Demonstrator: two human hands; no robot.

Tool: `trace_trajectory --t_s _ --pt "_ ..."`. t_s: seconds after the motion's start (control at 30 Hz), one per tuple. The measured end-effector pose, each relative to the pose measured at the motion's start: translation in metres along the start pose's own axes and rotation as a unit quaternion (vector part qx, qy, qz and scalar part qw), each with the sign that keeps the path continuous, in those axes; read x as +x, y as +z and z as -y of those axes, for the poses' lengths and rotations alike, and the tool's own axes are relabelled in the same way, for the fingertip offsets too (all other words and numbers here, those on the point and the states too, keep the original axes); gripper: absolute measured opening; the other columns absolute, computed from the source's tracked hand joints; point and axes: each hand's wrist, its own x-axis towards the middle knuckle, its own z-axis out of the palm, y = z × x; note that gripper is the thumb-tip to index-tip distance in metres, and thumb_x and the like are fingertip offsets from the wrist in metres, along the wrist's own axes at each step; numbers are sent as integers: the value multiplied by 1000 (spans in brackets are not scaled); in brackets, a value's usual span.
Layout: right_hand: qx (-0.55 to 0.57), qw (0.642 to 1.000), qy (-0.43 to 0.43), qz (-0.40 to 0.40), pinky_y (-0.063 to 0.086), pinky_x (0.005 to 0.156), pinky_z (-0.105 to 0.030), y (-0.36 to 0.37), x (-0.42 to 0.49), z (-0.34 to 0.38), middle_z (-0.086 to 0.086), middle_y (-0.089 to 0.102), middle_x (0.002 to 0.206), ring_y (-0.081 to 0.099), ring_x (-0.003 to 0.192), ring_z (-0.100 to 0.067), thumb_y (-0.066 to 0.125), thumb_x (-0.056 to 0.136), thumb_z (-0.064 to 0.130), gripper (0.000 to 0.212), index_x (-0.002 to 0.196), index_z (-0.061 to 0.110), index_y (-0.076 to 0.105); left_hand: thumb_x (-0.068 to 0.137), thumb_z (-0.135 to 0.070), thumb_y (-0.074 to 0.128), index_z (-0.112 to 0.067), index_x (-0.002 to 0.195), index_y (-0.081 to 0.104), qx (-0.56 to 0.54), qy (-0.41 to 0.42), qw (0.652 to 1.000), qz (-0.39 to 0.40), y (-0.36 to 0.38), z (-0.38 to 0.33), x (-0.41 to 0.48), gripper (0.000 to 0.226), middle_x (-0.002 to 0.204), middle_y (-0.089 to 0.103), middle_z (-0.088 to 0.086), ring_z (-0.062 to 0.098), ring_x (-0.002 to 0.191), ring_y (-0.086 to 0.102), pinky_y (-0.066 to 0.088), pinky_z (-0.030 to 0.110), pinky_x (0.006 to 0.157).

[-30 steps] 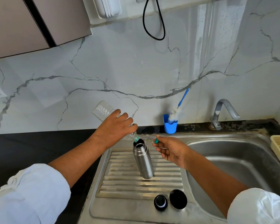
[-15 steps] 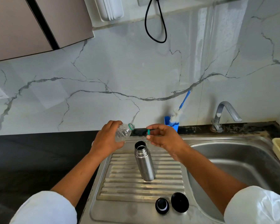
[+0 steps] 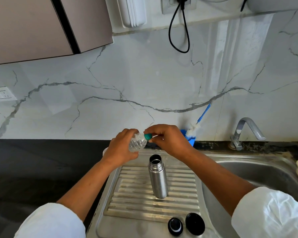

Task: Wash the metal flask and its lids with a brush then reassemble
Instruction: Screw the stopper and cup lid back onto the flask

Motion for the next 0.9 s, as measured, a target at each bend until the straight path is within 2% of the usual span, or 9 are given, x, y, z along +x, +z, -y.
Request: trace_trajectory --t_s 0.17,0.27,0.37,0.5,0.6,0.67,0.7,0.8,0.9 --pt "-56 997 -41 26 55 97 -23 -5 8 -2 -3 75 118 71 106 -13 73 85 -9 37 115 11 77 73 -13 88 -30 135 49 -80 -26 992 99 -9 2 6 76 125 55 -8 14 111 58 53 30 90" --pt "-69 996 -21 46 58 91 -26 -9 16 -2 -1 77 112 72 98 -11 76 87 0 31 114 14 78 73 -12 88 -28 135 49 -95 -24 989 113 -10 0 10 75 125 56 -8 12 110 59 51 25 87" --pt "-112 993 7 43 58 86 -28 -10 20 2 0 78 102 72 89 -9 78 91 26 25 113 15 78 72 -14 88 -29 131 49 -85 -14 992 92 -7 -3 14 73 122 55 -8 13 106 60 53 30 85" --pt "-134 985 95 59 61 82 -33 -9 25 8 2 78 82 73 75 -9 72 94 40 28 100 13 77 71 -22 87 -26 134 50 10 11 999 42 0 -6 19 74 123 55 -7 17 107 57 50 41 91" --pt "-29 966 251 56 63 79 -29 -5 31 12 1 75 75 73 65 -10 65 97 46 40 94 7 72 72 -26 87 -25 135 52 93 49 994 -32 7 -6 23 72 126 57 -4 20 113 55 44 42 94" --pt "95 929 355 40 63 81 -30 -3 35 13 -1 68 67 67 58 -11 64 99 43 41 91 3 67 69 -26 89 -24 133 56 142 82 983 -82 12 -3 27 72 124 59 -1 24 111 57 43 43 92" --pt "155 907 391 31 63 77 -28 -3 38 12 -1 63 64 62 55 -9 64 99 41 38 92 4 65 67 -26 91 -23 131 57 166 97 976 -102 15 -1 30 72 122 61 -1 25 109 59 43 43 90" --pt "280 846 453 19 53 54 -18 -6 43 7 -1 54 59 51 50 -7 66 99 34 29 92 6 61 60 -27 97 -20 127 61 205 129 959 -147 21 1 40 76 117 64 3 26 102 62 47 43 85" --pt "344 811 473 20 50 47 -15 -10 46 1 -1 56 58 50 49 -6 70 97 30 27 93 5 63 59 -25 99 -18 127 61 181 152 959 -159 28 7 50 78 120 62 6 28 108 60 50 45 87"
